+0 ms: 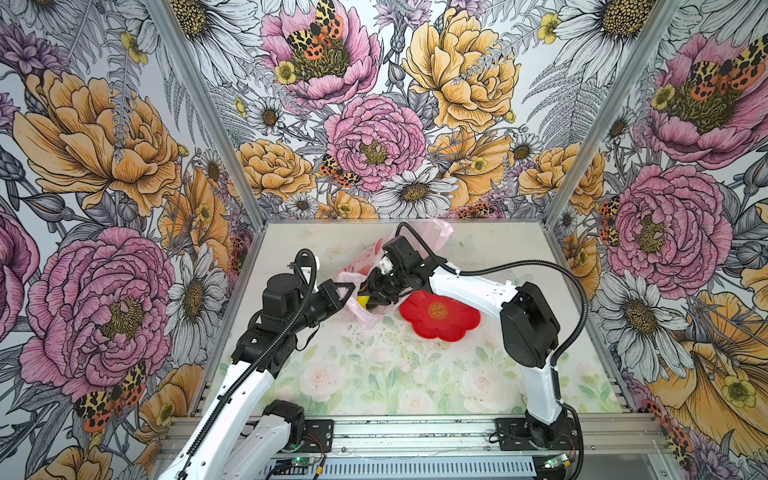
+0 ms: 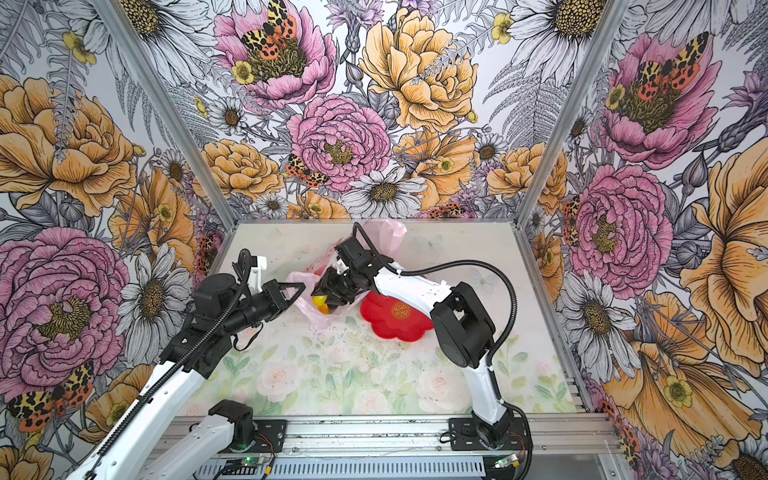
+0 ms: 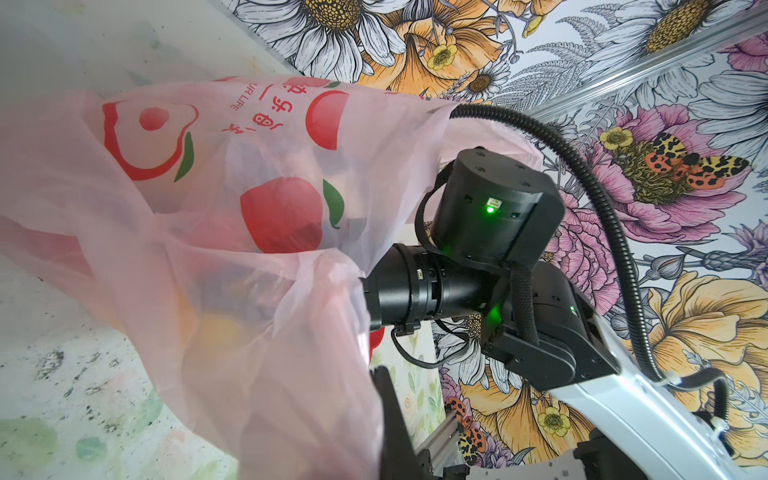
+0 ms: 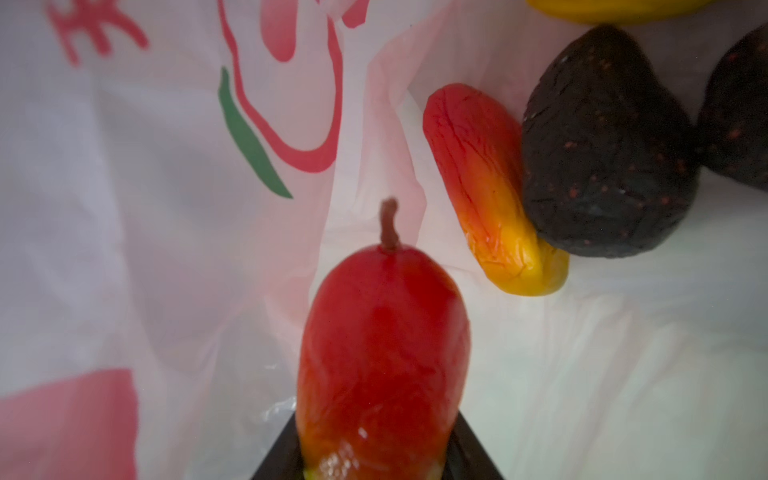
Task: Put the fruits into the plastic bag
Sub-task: 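Lower the mango into the bag held by the left gripper and release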
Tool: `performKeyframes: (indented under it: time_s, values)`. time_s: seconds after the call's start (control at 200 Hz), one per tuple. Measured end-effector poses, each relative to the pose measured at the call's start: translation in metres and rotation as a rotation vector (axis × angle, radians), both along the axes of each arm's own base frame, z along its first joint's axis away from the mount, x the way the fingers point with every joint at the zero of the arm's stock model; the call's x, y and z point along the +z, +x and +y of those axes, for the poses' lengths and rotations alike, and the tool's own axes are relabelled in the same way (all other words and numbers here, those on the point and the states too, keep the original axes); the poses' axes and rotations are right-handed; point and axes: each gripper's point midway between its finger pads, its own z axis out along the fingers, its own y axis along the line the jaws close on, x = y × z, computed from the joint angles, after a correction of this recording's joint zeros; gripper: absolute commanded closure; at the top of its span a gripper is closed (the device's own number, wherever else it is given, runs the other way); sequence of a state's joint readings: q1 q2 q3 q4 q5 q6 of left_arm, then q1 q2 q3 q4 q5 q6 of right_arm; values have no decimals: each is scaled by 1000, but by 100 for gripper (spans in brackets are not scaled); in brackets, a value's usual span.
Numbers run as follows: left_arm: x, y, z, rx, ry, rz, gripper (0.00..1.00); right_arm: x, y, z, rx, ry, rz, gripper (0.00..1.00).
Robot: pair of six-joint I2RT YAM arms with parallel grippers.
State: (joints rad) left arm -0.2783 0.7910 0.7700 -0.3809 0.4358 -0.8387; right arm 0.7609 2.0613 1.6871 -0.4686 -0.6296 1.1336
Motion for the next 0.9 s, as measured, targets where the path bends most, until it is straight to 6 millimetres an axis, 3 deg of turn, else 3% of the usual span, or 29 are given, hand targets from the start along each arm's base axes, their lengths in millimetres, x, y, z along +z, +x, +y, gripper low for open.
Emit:
performKeyframes:
  time_s: [0.335, 0.555, 0.901]
  values:
    - [3, -3, 3, 7, -3, -9, 100, -31, 1, 5, 13, -29, 54, 64]
    - [6, -6, 4, 7, -6, -19, 100, -33, 1, 5, 15, -30, 57, 62]
    - [5, -6, 4, 9, -5, -15, 100, -33, 0, 5, 19, -28, 59, 47]
